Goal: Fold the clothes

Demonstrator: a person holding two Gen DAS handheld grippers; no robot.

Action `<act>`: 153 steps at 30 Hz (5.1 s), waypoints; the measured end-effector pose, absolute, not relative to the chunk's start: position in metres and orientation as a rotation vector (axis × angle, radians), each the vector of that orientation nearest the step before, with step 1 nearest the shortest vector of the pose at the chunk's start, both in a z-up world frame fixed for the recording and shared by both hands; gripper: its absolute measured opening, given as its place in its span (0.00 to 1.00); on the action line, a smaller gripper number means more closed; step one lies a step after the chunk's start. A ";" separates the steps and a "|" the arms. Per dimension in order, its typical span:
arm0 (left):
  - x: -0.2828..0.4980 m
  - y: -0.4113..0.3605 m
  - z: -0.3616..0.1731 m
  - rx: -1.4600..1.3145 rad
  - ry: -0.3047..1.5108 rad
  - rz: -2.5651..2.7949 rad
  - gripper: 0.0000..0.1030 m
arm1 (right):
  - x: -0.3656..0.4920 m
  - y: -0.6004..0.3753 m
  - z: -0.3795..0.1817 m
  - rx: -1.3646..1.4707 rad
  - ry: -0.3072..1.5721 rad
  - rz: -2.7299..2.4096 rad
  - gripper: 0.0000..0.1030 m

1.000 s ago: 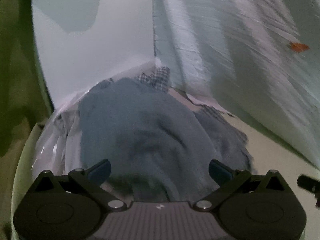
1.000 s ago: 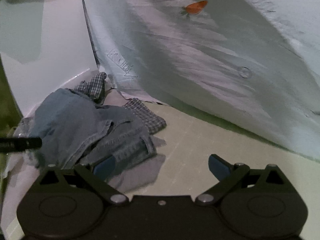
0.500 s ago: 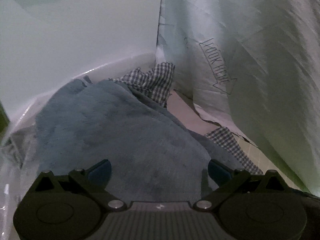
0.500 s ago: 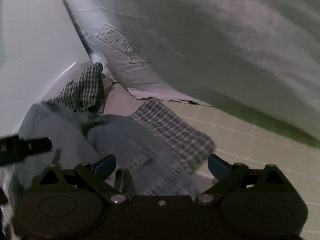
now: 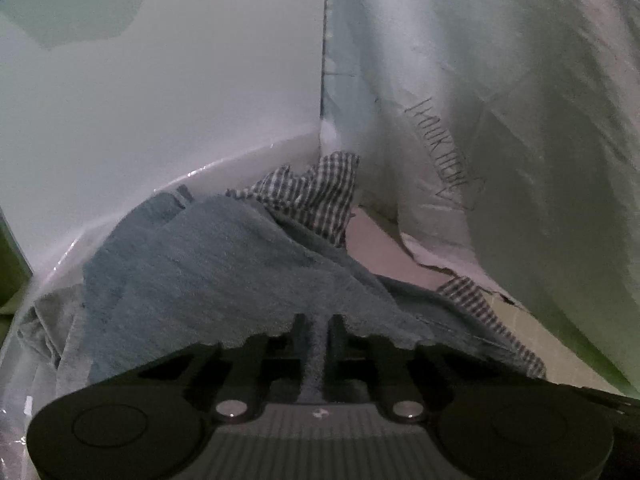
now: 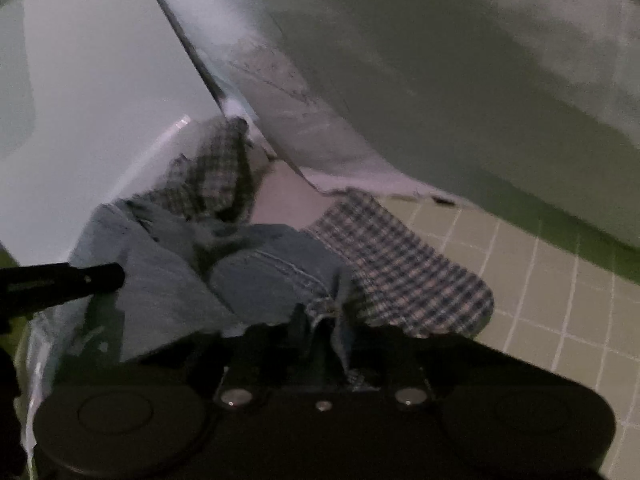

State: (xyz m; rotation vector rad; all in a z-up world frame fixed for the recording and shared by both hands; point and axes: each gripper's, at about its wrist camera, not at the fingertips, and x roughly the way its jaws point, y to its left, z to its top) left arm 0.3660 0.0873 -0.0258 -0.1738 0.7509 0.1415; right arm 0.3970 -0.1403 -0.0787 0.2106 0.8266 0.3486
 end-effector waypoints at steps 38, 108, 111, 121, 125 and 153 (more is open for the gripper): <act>0.041 -0.143 0.096 -0.167 0.532 -0.235 0.03 | -0.077 -0.512 0.116 0.336 0.176 -0.471 0.09; 0.202 -0.313 -0.072 0.049 0.993 -0.218 0.97 | 0.015 -0.670 -0.031 0.059 0.676 -0.912 0.89; 0.161 -0.316 -0.073 0.053 1.041 -0.279 0.97 | -0.033 -0.653 -0.040 0.164 0.702 -0.915 0.92; 0.073 -0.341 -0.100 0.029 1.174 -0.444 0.83 | -0.137 -0.600 -0.044 0.273 0.770 -0.788 0.92; 0.059 -0.341 -0.105 0.006 1.183 -0.418 0.40 | -0.161 -0.582 -0.039 0.218 0.775 -0.746 0.92; 0.026 -0.239 -0.050 -0.027 0.960 -0.195 0.80 | -0.165 -0.543 -0.043 0.207 0.790 -0.622 0.92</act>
